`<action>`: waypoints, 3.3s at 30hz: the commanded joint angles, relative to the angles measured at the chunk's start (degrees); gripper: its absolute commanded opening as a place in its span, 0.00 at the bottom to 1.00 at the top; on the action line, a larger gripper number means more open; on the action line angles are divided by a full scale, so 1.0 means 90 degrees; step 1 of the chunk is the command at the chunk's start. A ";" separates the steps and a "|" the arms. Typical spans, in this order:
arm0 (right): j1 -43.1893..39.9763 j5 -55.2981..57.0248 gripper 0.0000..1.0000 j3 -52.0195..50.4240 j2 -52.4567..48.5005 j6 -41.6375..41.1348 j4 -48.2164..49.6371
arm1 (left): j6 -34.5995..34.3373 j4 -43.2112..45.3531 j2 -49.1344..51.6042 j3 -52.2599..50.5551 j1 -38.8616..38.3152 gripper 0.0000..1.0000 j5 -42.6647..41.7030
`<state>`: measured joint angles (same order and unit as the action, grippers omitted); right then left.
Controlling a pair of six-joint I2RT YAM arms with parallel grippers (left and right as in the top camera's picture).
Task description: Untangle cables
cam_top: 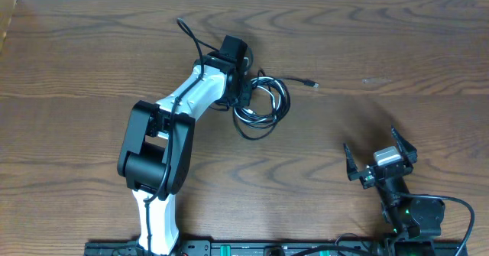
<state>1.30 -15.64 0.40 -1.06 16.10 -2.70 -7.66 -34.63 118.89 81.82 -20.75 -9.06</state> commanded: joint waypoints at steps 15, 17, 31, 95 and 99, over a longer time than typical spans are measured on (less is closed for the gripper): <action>-0.0027 -0.1086 0.99 0.1744 -0.1821 -0.1195 0.0138 | -0.0301 -0.0357 -0.2140 0.0658 -0.0005 0.07 -0.0595; -0.0027 -0.1263 0.99 0.2271 -0.2458 -0.1190 -0.0073 | -0.0301 -0.0357 -0.2378 0.0658 -0.0002 0.07 -0.0797; -0.0010 -0.3084 0.99 0.8150 -0.7822 -0.0945 -0.3410 | -0.1103 0.1251 -0.2616 0.0663 0.0996 0.07 -0.4806; 0.1336 0.1035 0.01 0.8777 -1.1111 -0.3650 -0.4782 | -0.2300 0.2718 -0.2545 0.0614 0.1226 0.07 -0.4838; 0.1336 0.1083 0.01 0.8777 -1.1111 -0.3517 -0.5282 | -0.2268 0.2535 -0.2545 0.0614 0.1474 0.08 -0.4272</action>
<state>15.51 -12.71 81.08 -99.83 -18.28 -46.37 -28.71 -12.60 99.31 85.52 -12.62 -53.54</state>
